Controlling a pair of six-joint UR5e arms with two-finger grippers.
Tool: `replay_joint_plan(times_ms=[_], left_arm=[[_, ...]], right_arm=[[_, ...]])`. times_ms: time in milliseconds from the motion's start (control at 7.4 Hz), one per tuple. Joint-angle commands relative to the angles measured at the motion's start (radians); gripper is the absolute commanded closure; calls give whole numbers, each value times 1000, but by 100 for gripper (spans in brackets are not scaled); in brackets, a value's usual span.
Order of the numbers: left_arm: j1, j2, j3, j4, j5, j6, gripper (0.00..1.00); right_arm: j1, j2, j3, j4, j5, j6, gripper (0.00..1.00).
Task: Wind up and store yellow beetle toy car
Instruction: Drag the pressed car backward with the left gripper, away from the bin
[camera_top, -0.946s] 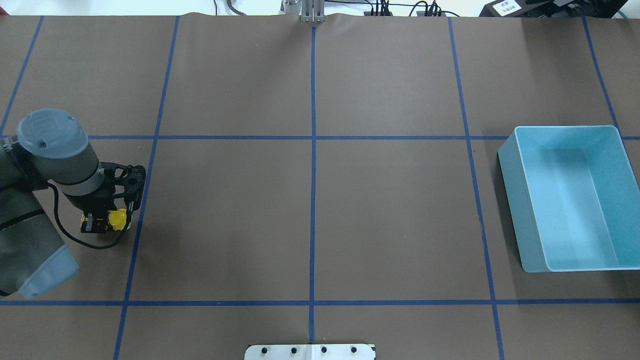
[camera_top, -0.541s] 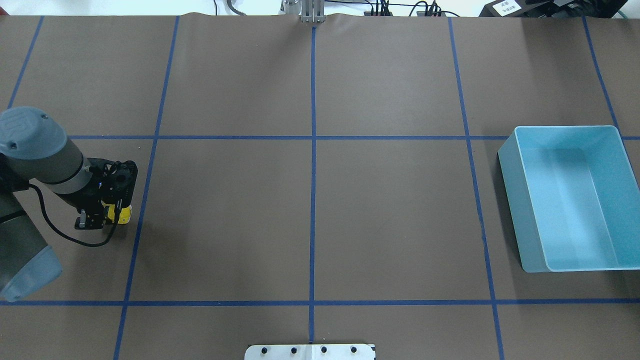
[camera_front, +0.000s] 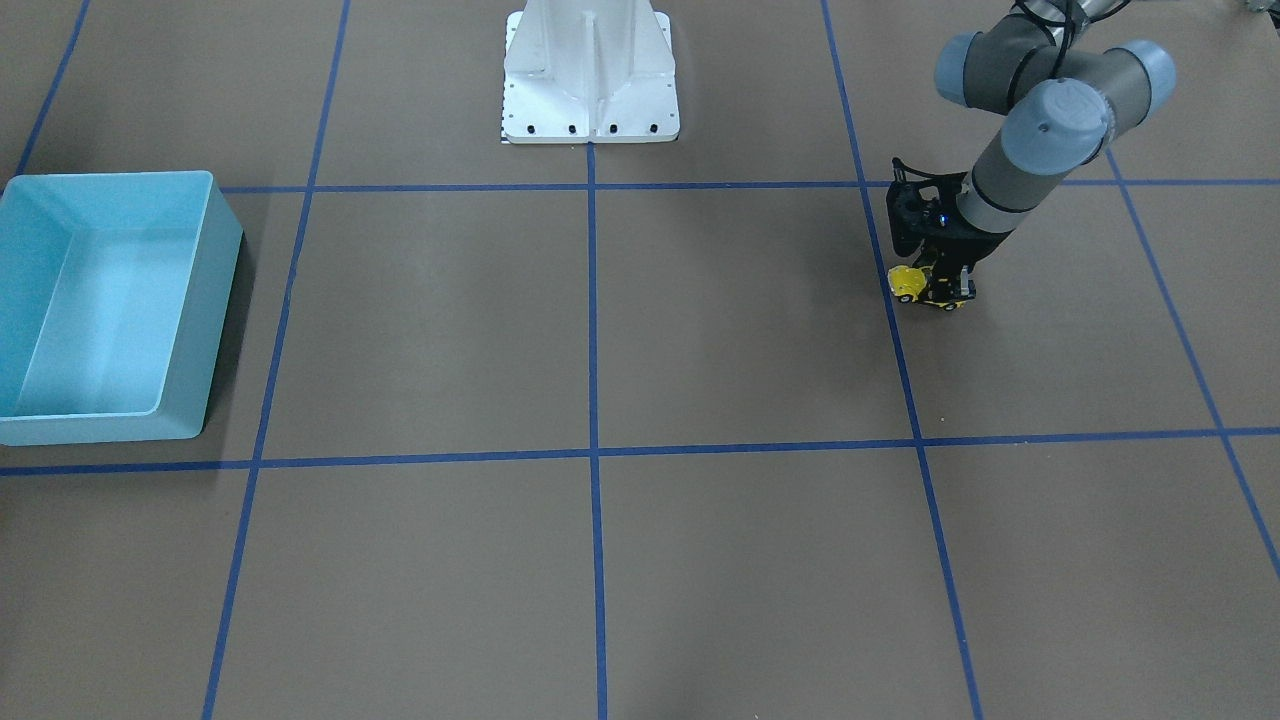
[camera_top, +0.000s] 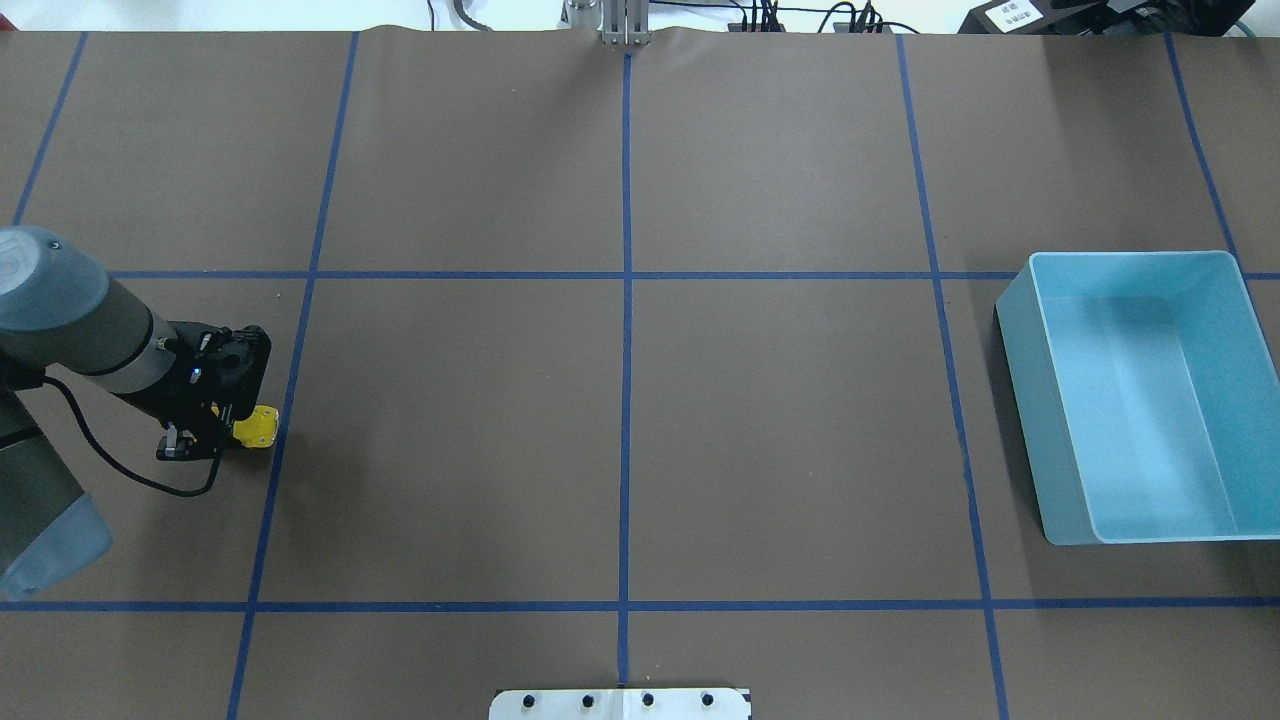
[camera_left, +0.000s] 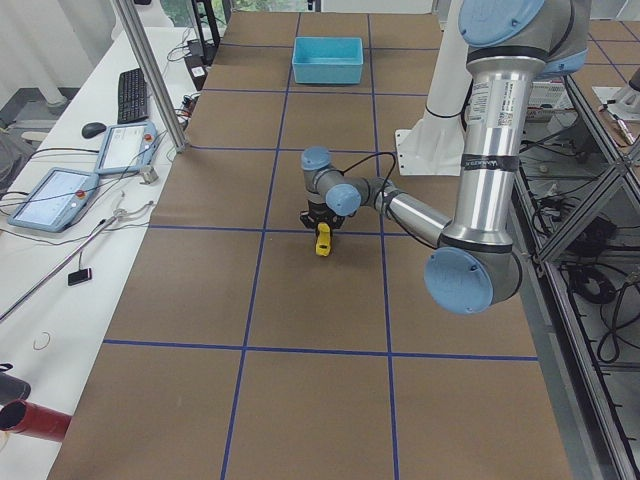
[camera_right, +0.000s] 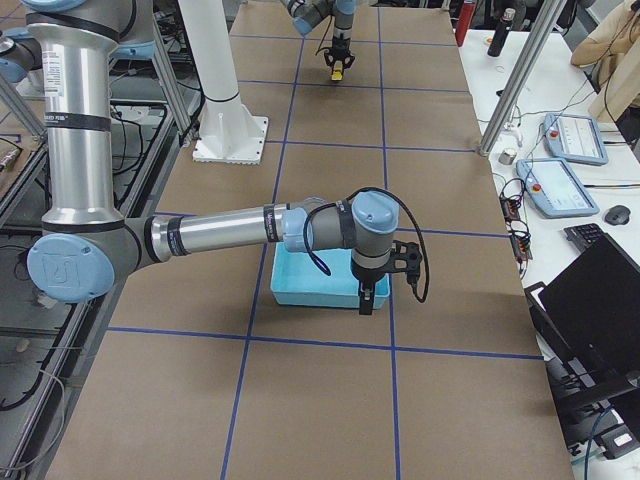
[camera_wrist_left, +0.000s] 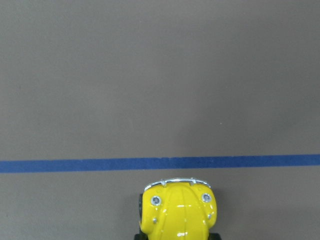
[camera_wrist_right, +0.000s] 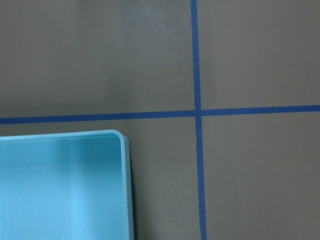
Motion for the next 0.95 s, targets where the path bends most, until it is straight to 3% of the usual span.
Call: replay_joint_plan(times_ms=[0,405,811], left_arm=[[-8,4,18,-35,-28,1,100],[-25,24,27,-58,-50,2,100],[-43,76,59,-164,-82,2,100]], right_arm=[[0,-2,-1,1,0,-1,0],[0,-3,-1,1,0,-1,0],[0,-2,1,1,0,-1,0]])
